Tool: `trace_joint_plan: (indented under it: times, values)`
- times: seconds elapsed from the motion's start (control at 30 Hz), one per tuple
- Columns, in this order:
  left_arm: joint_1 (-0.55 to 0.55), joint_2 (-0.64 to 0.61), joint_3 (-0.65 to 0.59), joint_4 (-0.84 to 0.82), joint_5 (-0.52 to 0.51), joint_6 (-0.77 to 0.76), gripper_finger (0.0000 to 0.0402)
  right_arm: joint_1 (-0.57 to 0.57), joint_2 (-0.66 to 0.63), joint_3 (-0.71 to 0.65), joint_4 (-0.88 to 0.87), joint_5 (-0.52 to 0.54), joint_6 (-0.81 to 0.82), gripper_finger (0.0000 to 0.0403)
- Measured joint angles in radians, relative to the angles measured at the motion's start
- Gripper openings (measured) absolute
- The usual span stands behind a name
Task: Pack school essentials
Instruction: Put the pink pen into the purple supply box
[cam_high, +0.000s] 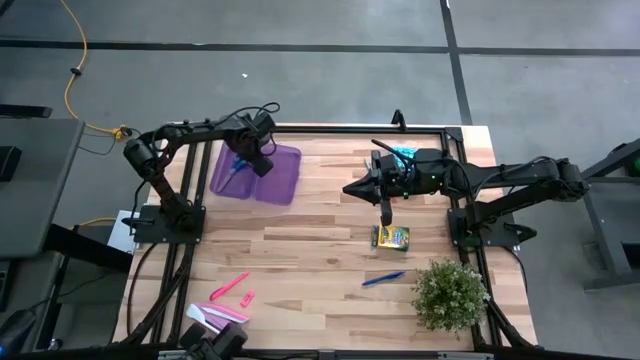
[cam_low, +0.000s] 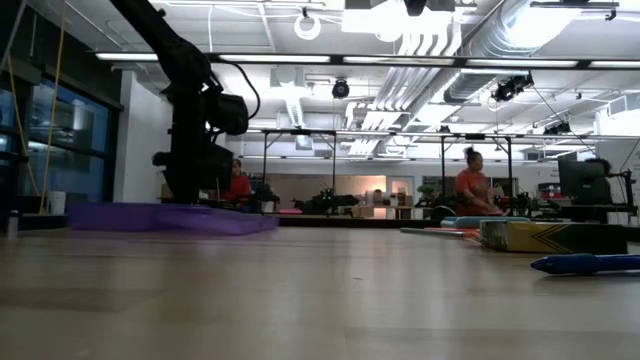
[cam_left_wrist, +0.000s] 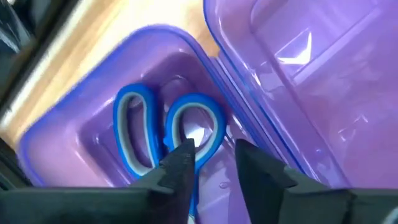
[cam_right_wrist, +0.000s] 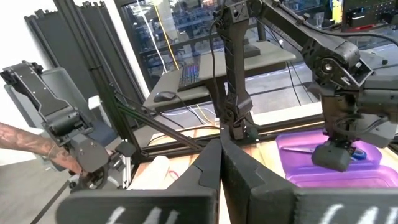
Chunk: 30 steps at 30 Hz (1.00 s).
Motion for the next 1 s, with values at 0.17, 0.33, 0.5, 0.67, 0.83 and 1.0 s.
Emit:
trace_joint_plan:
  times: [0.17, 0.33, 0.5, 0.67, 0.83, 1.0]
  values:
    - [0.0, -0.034, 0.047, -0.008, 0.018, 0.031, 0.0143, 0.0, 0.0, 0.0, 0.0, 0.0, 0.0, 0.0]
    - [0.0, -0.083, 0.154, -0.089, 0.05, 0.072, 0.0166, 0.0, 0.0, 0.0, 0.0, 0.0, -0.01, 0.0]
    - [0.0, -0.163, 0.333, -0.174, 0.2, 0.1, 0.0172, 0.0, 0.0, 0.0, 0.0, 0.0, -0.026, 0.0]
    - [-0.007, -0.343, 0.422, -0.094, 0.482, -0.003, 0.0172, 0.0, 0.0, 0.0, 0.0, 0.0, -0.026, 0.0]
    - [-0.085, -0.599, 0.343, 0.122, 0.528, -0.12, 0.0172, 0.0, 0.0, 0.0, 0.0, 0.015, -0.026, 0.0]
    - [-0.219, -0.852, 0.132, 0.425, 0.521, -0.261, 0.0172, 0.0, 0.0, 0.0, 0.007, 0.022, -0.026, 0.0]
